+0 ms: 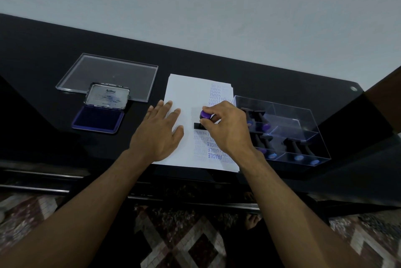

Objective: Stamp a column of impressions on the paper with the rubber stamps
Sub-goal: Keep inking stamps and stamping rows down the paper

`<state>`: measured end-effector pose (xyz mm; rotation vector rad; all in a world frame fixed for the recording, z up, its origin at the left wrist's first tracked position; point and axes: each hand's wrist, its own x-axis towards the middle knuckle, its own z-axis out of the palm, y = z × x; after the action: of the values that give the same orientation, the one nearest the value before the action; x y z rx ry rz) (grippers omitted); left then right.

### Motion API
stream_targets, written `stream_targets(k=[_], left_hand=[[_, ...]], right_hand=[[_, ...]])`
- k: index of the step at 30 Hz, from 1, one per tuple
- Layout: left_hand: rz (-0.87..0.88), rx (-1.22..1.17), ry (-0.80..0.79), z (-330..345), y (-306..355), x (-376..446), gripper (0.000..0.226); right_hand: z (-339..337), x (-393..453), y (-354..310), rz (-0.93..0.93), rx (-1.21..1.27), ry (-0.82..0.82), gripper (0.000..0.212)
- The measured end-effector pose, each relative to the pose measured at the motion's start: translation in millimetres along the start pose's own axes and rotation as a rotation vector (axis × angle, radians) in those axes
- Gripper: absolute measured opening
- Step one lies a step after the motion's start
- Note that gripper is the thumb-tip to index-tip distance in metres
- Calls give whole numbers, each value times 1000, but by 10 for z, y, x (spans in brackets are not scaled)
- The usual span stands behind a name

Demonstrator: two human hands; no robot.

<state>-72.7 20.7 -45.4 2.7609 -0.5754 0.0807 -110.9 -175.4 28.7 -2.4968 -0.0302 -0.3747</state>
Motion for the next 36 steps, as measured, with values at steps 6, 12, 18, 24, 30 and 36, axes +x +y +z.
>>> stream_targets(k=[6,12,18,24,30,36], left_hand=[[0,-9,5,-1,-5,1,70],[3,-8,14,7,-10,-5,69],[1,-4,17,5,-4,-5,69],[-3,-5,17,4,-2,-5,69],[2,-19,18,7,-4,-6,69],[3,-20,22,8,-6,-10,69]], right_hand=[[12,0,0,-2,-1,-2,31],[13,-4,-16,-8,-7,-6,31],[16,-15,-28,-10,-10,-15,30],[4,-16,-50,-8,-36,-42,30],[8,-15,-53,-9,-56,-60,29],[27,-12,-64,-7,-74,-52,27]])
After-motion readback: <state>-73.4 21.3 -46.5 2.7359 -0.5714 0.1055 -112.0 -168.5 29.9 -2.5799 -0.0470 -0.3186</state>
